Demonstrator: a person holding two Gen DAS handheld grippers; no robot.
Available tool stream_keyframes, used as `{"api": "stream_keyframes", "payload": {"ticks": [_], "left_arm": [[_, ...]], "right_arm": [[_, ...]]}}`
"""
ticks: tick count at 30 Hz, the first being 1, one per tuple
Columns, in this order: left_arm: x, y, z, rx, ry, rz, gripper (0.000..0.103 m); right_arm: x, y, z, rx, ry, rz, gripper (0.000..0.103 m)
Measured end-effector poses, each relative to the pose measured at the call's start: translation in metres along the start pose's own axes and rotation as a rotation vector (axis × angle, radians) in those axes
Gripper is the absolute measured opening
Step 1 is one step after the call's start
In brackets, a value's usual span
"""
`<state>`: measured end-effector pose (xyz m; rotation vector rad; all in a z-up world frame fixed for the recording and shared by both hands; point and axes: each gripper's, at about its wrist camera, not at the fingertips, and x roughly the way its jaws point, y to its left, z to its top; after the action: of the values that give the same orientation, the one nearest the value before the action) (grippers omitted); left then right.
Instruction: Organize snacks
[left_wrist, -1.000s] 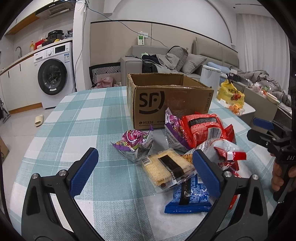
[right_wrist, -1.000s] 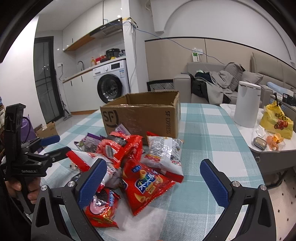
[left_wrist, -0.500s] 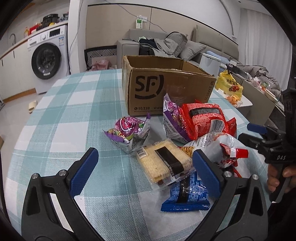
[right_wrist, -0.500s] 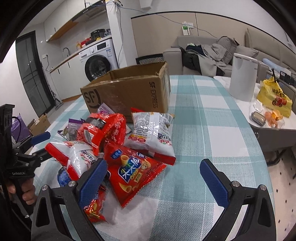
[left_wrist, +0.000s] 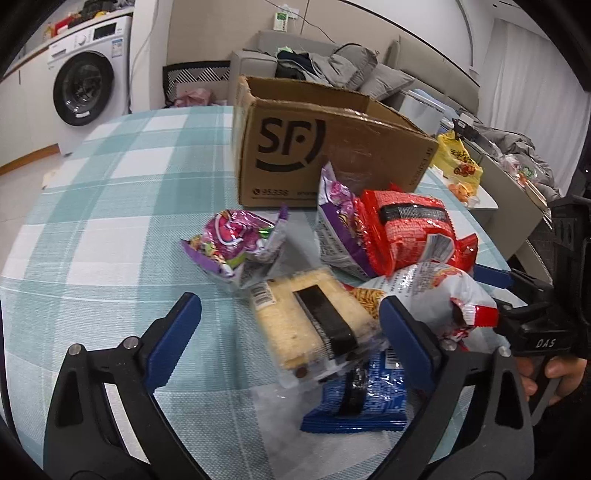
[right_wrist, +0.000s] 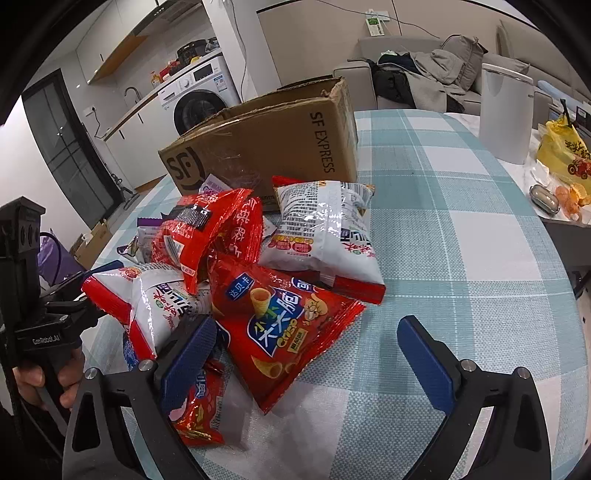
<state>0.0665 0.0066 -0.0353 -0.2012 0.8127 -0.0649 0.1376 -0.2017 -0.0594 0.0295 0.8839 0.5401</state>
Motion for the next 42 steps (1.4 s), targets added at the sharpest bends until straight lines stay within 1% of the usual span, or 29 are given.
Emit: {"api": "stream_keyframes", "payload": {"ticks": [4,8,9,14,15,19,20,21,24,29,30,31,35,36,37,42], "left_arm": [[0.009,0.002,0.003,-0.025,0.035,-0.018,0.09],[0.019,0.01,0.005,-0.062,0.066,-0.048,0.078],[0.02,0.012,0.005,-0.063,0.071,-0.049,0.077],[0.023,0.017,0.002,-0.046,0.09,-0.03,0.075],[0.025,0.021,0.001,-0.041,0.101,-0.014,0.075],[0.026,0.024,0.0,-0.016,0.098,0.009,0.071],[0.027,0.024,0.0,-0.013,0.098,0.014,0.071],[0.028,0.023,0.0,-0.008,0.098,0.019,0.071],[0.032,0.02,0.002,0.016,0.094,0.039,0.07],[0.03,0.011,-0.002,0.047,0.083,0.077,0.065],[0.031,0.01,-0.002,0.056,0.08,0.081,0.063],[0.03,0.009,-0.003,0.058,0.077,0.081,0.059],[0.027,0.009,-0.005,0.051,0.072,0.062,0.057],[0.026,0.009,-0.005,0.051,0.071,0.058,0.057],[0.025,0.009,-0.006,0.05,0.07,0.054,0.057],[0.019,0.011,-0.01,0.04,0.057,0.03,0.057]], "right_arm": [[0.004,0.001,0.001,0.007,0.005,0.005,0.098],[0.007,0.002,0.002,0.011,0.01,-0.005,0.095],[0.007,0.002,0.003,0.012,0.014,-0.007,0.095],[0.005,-0.001,0.003,0.003,0.011,-0.026,0.094],[0.004,-0.002,0.003,0.006,0.011,-0.03,0.094],[0.005,-0.005,0.002,0.018,0.015,-0.02,0.093],[0.006,-0.004,0.003,0.016,0.018,-0.014,0.091],[0.007,-0.003,0.003,0.014,0.022,-0.01,0.089],[0.011,0.0,0.004,-0.002,0.025,-0.016,0.089],[0.015,0.002,0.007,0.009,0.027,-0.012,0.088],[0.016,0.003,0.007,0.008,0.026,-0.016,0.087],[0.016,0.004,0.007,0.006,0.024,-0.02,0.085],[0.013,0.005,0.006,0.007,0.015,-0.012,0.076],[0.011,0.004,0.006,0.009,0.012,-0.001,0.069],[0.01,0.004,0.005,0.017,0.013,0.014,0.068],[0.004,0.0,-0.001,0.029,0.001,0.053,0.056]]}}
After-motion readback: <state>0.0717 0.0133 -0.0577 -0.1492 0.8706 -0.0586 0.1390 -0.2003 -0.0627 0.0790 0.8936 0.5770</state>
